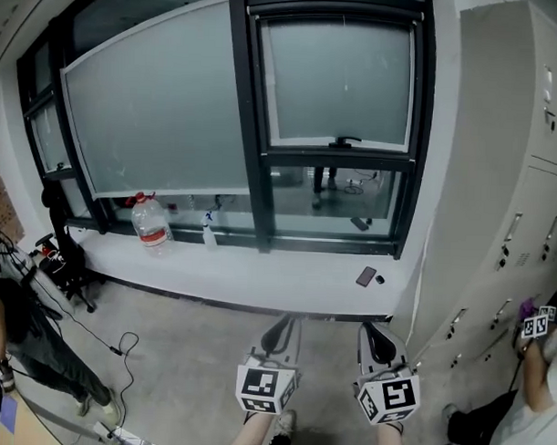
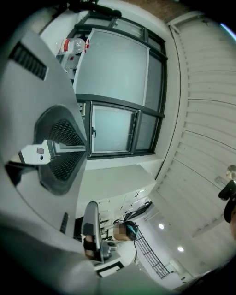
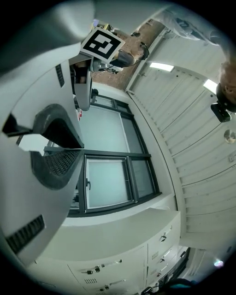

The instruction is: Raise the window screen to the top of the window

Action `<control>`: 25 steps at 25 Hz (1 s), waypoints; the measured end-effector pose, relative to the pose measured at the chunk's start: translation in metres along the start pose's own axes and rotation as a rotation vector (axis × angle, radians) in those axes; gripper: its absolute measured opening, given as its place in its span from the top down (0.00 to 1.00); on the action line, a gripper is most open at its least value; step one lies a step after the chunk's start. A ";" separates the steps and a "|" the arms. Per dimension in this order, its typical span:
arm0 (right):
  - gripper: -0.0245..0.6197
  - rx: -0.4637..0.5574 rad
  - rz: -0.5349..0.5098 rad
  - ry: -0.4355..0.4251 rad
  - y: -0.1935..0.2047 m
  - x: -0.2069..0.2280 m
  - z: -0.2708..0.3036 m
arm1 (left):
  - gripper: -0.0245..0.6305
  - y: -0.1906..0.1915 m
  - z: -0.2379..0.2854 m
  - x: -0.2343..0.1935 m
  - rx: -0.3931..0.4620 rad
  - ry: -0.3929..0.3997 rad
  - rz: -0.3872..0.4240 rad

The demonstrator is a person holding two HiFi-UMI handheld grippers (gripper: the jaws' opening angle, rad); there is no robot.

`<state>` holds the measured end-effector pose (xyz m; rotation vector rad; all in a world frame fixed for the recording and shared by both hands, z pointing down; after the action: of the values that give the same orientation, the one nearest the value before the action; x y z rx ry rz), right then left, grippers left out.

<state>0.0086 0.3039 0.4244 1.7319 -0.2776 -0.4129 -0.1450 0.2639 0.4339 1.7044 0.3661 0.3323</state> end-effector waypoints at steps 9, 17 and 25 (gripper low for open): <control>0.95 -0.041 0.051 -0.040 -0.011 -0.046 -0.121 | 0.90 -0.003 -0.112 0.084 -0.029 -0.016 -0.018; 0.95 -0.037 0.032 0.017 -0.020 -0.058 -0.168 | 0.90 -0.024 -0.145 0.093 0.012 -0.027 -0.007; 0.95 -0.036 0.001 0.029 -0.027 -0.073 -0.182 | 0.90 -0.026 -0.166 0.098 0.014 -0.024 -0.023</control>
<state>0.0179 0.5014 0.4369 1.7016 -0.2488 -0.3895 -0.1269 0.4577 0.4365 1.7152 0.3704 0.2931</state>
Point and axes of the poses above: the fingertips, and each gripper's own axes: z forward along the fingers, x to its right, y out of its underside, the point moved 2 cm from there along -z, backward along the fingers, and after that the axes turned 5 degrees about -y, right-handed, at the moved point
